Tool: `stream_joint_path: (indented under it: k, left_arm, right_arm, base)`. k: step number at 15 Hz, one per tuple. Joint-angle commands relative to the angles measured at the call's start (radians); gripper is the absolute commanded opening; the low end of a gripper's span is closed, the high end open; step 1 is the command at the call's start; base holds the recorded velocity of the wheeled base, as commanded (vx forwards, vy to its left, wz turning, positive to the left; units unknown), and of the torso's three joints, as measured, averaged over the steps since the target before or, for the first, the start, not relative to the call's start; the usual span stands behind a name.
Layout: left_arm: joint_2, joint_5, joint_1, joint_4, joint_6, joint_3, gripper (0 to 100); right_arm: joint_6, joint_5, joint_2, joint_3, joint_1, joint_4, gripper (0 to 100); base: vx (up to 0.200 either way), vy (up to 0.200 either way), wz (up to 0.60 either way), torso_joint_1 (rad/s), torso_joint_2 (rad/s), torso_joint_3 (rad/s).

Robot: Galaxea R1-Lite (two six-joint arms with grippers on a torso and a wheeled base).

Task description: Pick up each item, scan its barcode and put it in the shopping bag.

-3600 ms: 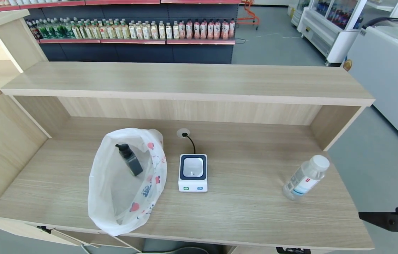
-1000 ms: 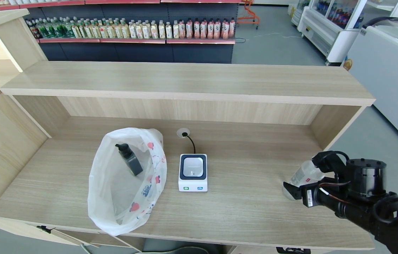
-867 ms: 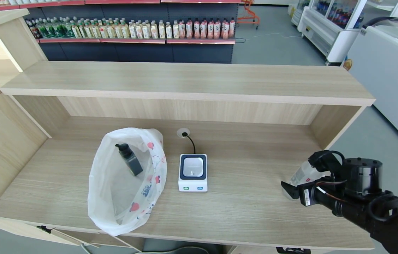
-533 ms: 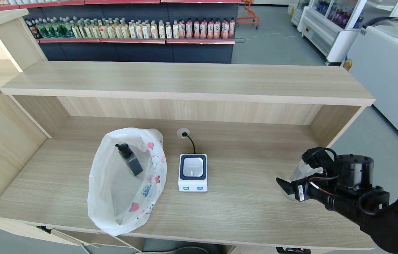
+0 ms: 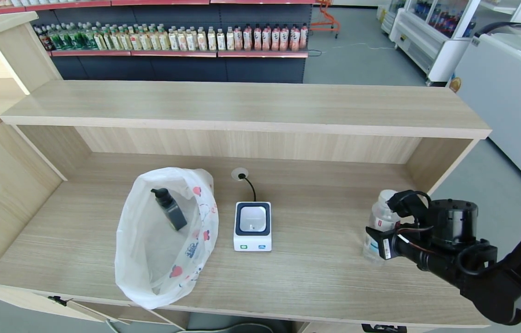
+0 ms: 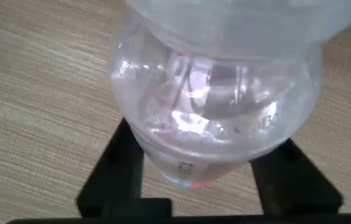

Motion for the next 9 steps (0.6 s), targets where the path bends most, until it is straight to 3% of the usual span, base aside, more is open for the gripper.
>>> stream_joint_path:
  k: [1,9]
  left_arm:
    - [0.000,0.000,0.000,0.001,0.000,0.002,100]
    - [0.000,0.000,0.000,0.001,0.000,0.000,100]
  right_arm:
    - [-0.006,0.008,0.001,-0.013,-0.002,-0.003,0]
    - [-0.010,0.013,-0.005,-0.003,0.003,-0.003,0]
  base:
    - [0.000,0.000,0.00,0.000,0.00,0.000]
    - [0.000,0.000,0.00,0.000,0.00,0.000]
